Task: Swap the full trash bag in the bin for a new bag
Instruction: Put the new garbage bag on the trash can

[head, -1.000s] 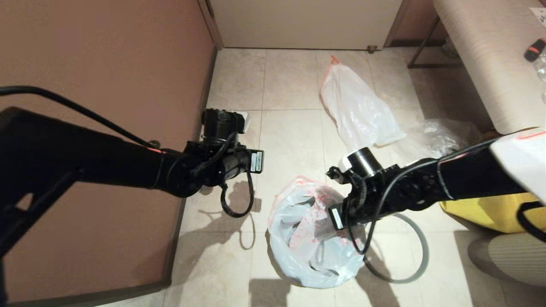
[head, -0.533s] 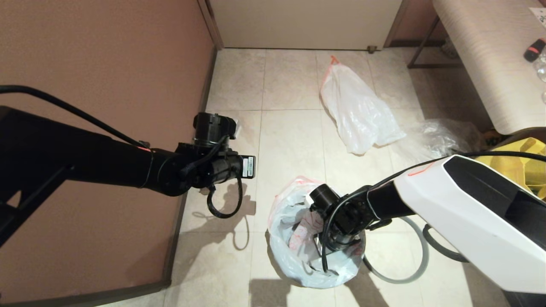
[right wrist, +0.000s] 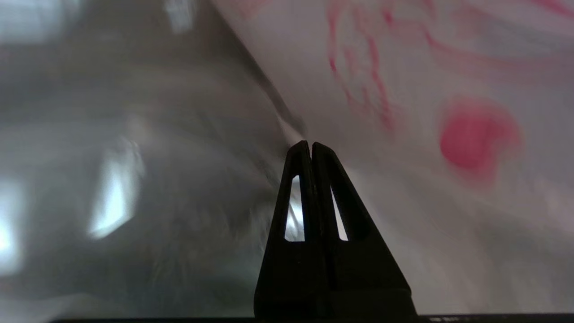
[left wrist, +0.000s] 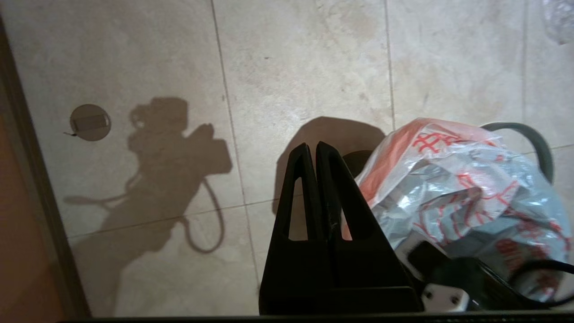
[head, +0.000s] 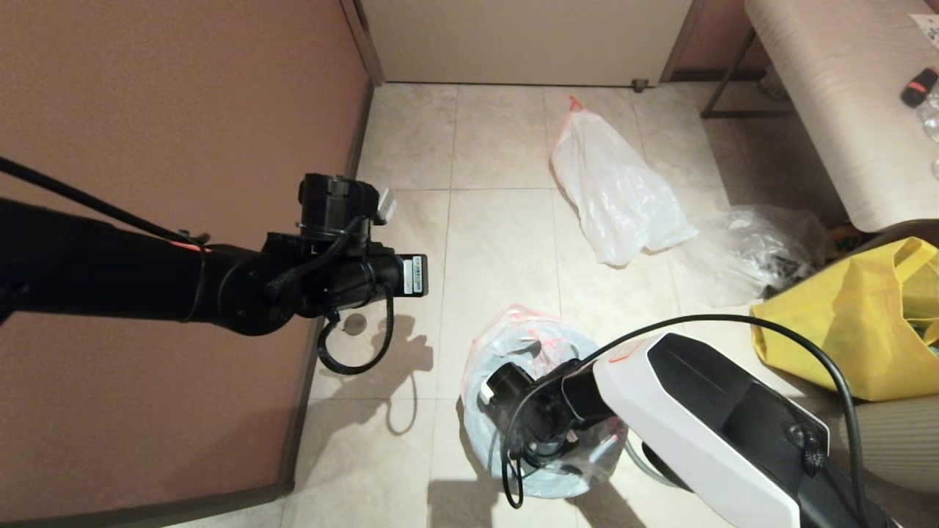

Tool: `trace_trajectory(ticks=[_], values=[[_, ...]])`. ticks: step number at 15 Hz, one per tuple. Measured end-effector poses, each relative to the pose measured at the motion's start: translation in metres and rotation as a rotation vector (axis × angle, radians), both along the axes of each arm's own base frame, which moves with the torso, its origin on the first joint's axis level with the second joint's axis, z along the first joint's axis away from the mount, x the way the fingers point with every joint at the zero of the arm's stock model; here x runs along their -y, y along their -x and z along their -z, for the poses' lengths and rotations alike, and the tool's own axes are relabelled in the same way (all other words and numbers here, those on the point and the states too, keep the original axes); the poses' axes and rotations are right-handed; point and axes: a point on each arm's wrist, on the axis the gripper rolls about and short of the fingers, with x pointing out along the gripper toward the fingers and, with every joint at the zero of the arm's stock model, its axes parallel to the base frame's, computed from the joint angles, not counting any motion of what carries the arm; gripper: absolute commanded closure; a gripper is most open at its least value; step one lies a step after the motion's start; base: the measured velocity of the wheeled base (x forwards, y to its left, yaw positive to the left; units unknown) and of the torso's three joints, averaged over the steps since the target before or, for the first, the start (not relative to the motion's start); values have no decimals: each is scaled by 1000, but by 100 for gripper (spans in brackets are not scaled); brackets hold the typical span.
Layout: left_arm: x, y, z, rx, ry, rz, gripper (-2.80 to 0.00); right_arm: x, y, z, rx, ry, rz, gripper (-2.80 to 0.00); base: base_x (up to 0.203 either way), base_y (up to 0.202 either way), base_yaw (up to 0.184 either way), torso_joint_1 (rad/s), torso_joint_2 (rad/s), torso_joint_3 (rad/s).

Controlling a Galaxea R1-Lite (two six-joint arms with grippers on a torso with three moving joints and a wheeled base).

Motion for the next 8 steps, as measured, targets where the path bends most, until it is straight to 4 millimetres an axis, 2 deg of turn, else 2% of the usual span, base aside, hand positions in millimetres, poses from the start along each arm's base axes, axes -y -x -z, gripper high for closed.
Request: trace_trajectory(ticks=[3,5,8], values=[[-4,10,-13,17,45,35,0,11,-23,6,-17,-19,-82,0,0,0,0,0,0,0],[-4,15,-19,27,56,47,0,20,-27,-3,-71,-47,-111,0,0,0,0,0,0,0],[2,22,-21,30,60,73,0,34,-37,-14,-59,-54,-119,0,0,0,0,0,0,0]])
